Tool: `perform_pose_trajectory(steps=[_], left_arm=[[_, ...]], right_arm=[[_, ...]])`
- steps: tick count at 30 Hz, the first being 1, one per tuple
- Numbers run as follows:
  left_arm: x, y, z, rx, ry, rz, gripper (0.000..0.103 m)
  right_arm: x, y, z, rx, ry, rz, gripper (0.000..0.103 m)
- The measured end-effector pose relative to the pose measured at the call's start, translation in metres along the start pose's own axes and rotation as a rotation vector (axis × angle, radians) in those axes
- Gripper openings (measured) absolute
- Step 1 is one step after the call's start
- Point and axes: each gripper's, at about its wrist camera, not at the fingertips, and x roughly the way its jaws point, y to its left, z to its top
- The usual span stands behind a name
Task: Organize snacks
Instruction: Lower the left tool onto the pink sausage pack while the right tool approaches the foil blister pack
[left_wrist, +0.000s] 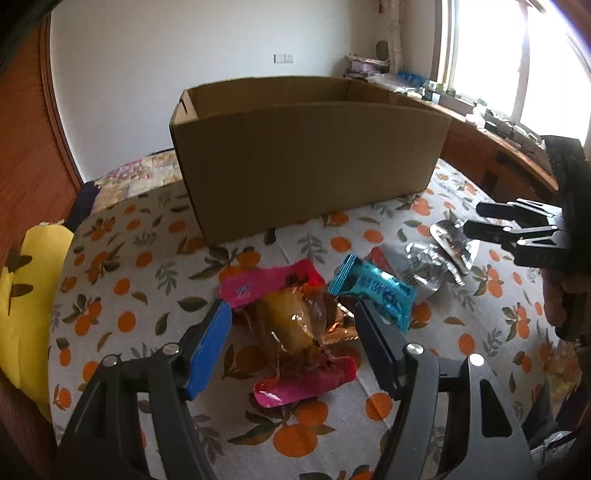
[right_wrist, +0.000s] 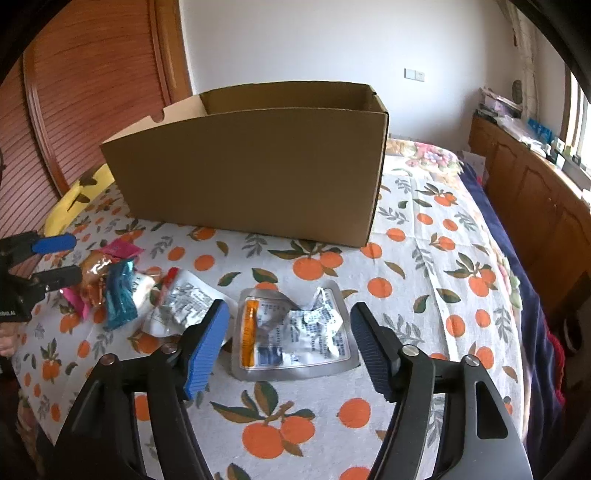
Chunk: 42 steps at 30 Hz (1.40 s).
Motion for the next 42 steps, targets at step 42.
perform_pose_trajectory(steps=[42], left_arm=[[-0.011, 0.016, -0.034, -0.139, -0.028, -0.031, 0.042]], right_arm=[[0.029, -0.005, -0.012, 0.018, 0.074, -0.017, 0.072]])
